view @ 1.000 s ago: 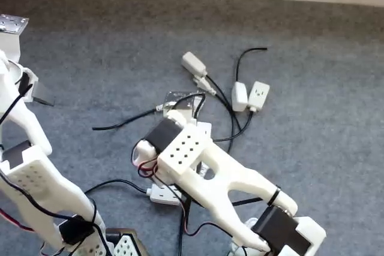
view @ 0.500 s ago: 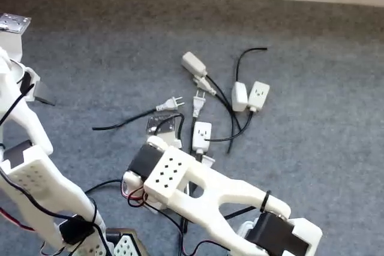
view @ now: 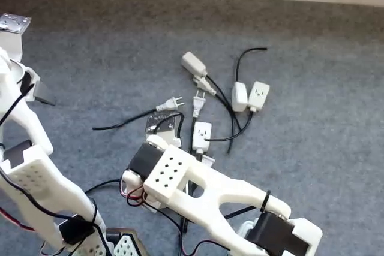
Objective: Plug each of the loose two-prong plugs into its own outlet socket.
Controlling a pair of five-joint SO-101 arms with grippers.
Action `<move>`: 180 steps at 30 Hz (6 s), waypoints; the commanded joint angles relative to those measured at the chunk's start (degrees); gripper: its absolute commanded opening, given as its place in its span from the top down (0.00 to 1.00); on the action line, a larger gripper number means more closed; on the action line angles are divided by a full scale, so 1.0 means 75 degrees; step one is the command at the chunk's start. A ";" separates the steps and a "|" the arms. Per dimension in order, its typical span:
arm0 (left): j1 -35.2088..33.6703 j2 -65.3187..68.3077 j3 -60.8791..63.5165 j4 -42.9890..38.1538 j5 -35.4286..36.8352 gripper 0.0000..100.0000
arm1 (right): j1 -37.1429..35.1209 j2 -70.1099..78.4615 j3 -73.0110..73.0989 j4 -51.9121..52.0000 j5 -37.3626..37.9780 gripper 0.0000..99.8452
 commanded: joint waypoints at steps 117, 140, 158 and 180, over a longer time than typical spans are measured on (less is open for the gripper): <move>0.4296 -1.3650 1.1774 -0.2755 0.2497 0.62 | 0.2268 -0.5304 0.3311 -0.3499 0.8111 0.99; 0.3581 -0.7601 0.8094 -0.2286 0.2262 0.62 | 0.5304 -0.4284 0.4472 -0.2901 1.0022 0.99; 0.3768 -0.7648 0.9067 -0.2602 0.2227 0.62 | 0.7367 -0.4284 0.5269 -0.2960 1.2823 0.94; 0.3698 -0.7601 0.9078 -0.2602 0.1899 0.62 | 0.7355 -0.3804 0.5621 -0.5269 1.6399 0.64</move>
